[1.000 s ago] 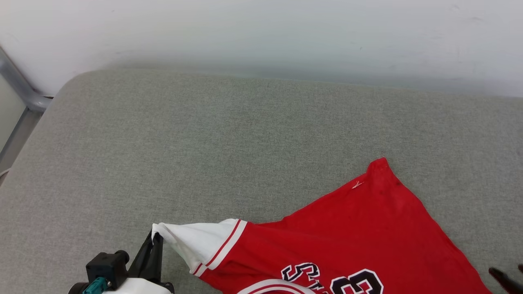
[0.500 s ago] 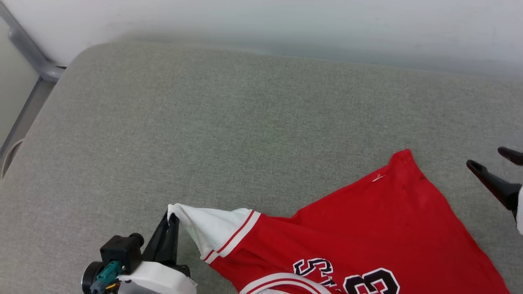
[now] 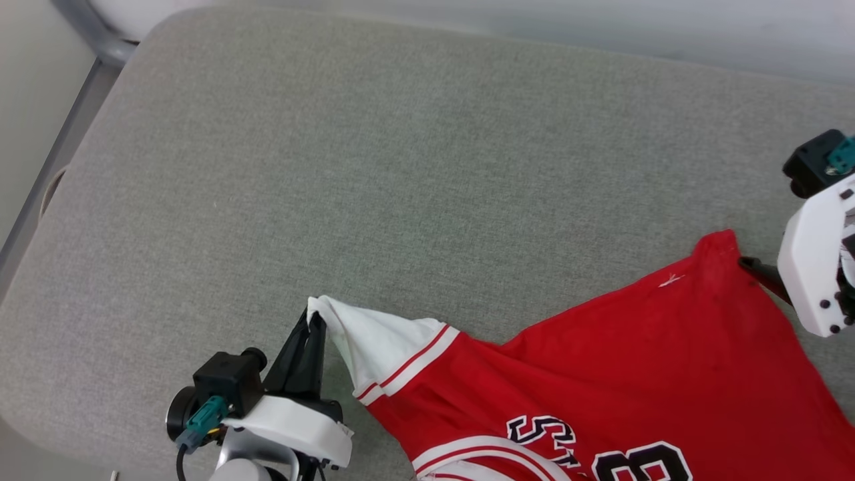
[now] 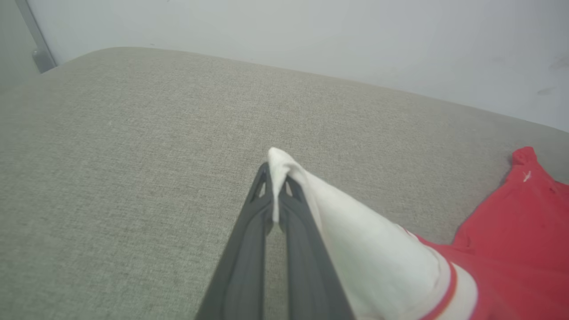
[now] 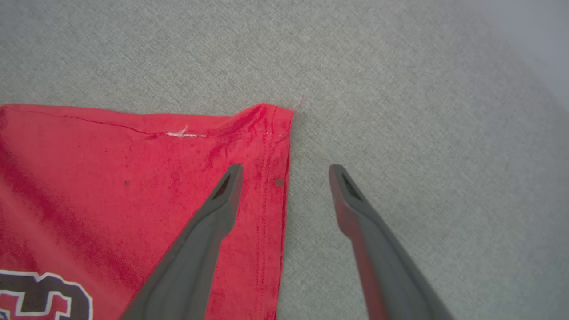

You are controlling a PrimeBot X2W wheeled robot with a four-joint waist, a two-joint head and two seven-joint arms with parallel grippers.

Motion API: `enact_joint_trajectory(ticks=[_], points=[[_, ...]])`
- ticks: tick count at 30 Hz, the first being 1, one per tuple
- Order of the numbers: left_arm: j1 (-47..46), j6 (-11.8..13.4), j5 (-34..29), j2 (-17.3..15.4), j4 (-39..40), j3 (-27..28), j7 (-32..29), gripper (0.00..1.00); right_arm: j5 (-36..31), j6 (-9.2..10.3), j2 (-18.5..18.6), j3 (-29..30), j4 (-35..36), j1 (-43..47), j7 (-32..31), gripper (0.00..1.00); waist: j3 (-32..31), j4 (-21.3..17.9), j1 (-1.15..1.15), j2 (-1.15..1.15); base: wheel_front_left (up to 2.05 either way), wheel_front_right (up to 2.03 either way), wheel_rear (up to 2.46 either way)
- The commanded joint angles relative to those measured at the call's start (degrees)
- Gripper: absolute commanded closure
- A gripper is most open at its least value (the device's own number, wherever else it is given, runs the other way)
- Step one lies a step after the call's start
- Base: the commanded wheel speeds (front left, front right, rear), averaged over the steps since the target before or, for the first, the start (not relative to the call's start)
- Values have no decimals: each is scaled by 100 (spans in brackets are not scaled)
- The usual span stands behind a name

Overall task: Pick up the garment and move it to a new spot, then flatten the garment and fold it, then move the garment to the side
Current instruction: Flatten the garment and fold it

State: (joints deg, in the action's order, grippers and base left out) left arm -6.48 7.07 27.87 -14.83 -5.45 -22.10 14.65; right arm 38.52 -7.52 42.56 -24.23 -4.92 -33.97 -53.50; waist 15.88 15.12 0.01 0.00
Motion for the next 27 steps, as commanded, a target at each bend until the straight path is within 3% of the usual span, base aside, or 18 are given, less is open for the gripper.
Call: enact_joint_trajectory(ticks=[1,8,15,16,17,18,27], points=[[-94,-21,-42,36,2,-4,26,100,-47,6,-55,-126,-156,-163,32,0,131,84,-1,0,0,0,0],[-264,-90,-126,196,8,-10,54,100,-77,6,-69,-743,-951,-554,223,0,448,232,-1,0,0,0,0],[-350,-167,-211,307,-61,25,63,100,162,2,-31,-1615,-1417,-377,373,0,560,297,-1,0,0,0,0],[-350,-177,-212,315,-68,41,65,100,207,-4,-6,-1696,-1435,-368,417,5,560,291,-1,0,0,0,0],[-351,-185,-228,322,-74,54,65,100,252,-4,9,-1752,-1446,-382,477,71,556,287,-1,0,0,0,0],[-347,-194,-246,328,-77,71,66,100,292,-4,20,-1805,-1464,-409,540,100,546,279,-1,0,0,0,0],[-187,-213,-312,272,-149,171,68,100,588,8,106,-1754,-1501,-786,1603,100,163,99,-1,0,0,0,0]])
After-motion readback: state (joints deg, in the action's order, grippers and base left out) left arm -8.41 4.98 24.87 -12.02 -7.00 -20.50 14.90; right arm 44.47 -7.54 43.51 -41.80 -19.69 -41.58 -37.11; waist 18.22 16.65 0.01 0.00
